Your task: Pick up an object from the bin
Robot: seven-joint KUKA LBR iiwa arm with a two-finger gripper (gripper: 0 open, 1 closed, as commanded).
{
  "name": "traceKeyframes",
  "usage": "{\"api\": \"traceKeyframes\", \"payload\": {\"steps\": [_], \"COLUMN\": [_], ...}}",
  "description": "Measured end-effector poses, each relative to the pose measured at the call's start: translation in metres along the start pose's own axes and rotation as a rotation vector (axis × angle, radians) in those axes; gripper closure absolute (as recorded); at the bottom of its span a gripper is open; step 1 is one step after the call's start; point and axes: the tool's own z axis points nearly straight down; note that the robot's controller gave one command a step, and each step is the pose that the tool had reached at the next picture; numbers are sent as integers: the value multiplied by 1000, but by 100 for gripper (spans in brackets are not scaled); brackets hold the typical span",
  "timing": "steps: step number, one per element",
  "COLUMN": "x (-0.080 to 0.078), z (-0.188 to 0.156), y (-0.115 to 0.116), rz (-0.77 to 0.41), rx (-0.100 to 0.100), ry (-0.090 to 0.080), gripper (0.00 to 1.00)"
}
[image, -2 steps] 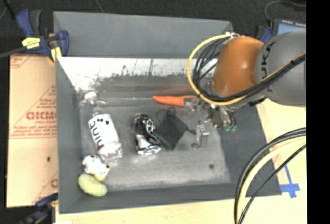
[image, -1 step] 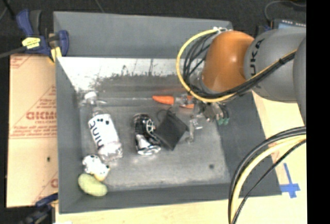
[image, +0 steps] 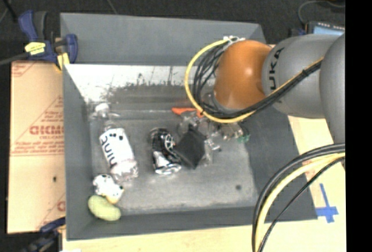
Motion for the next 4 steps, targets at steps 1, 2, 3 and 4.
{"api": "traceKeyframes", "payload": {"steps": [1,2,3,4], "x": [-17,-17,-17,-56], "z": [28,27,-17,-13], "y": [7,7,14,23], "rz": [-62,-63,-26,-162], "rx": [3,3,-1,5], "ry": [-7,-7,-1,-12], "gripper": [100,100,100,100]}}
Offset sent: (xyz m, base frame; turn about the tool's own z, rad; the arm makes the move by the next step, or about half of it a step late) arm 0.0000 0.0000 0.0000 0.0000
